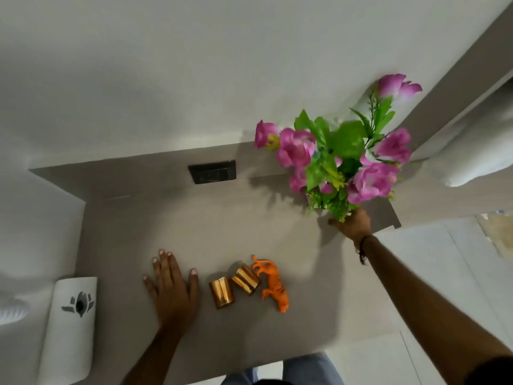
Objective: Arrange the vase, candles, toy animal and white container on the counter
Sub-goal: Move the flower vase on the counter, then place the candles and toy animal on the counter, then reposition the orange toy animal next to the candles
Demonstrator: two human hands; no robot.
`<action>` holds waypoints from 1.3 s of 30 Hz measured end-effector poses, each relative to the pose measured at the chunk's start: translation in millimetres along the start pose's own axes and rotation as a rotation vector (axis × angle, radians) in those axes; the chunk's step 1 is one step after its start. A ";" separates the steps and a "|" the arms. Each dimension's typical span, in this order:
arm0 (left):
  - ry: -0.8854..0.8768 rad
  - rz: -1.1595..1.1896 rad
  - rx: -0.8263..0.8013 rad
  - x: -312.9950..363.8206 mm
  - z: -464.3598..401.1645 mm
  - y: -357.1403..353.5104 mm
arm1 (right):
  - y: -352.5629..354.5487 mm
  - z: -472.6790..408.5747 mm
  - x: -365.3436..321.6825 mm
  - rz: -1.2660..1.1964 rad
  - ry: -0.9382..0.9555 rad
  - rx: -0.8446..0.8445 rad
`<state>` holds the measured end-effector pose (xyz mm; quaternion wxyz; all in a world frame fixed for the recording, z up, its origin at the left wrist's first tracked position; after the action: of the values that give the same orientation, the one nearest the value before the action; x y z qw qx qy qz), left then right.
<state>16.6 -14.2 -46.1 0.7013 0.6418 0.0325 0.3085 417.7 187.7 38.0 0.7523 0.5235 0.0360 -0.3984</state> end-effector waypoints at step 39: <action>-0.208 -0.060 -0.052 17.0 -21.9 1.1 | -106.6 117.0 -54.6 0.232 0.268 -0.256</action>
<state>20.2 13.1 -42.9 0.7262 0.6507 -0.0293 0.2199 270.1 108.5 35.5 0.8420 0.4726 0.1255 -0.2280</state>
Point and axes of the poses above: each hand's wrist, its own z-axis away from the middle knuckle, its own y-axis out of the back of the hand, x = y × z, the point moved 1 cm from there along -z, towards the middle knuckle, and after that the axes turned 4 degrees about z, right-handed, at the moved point
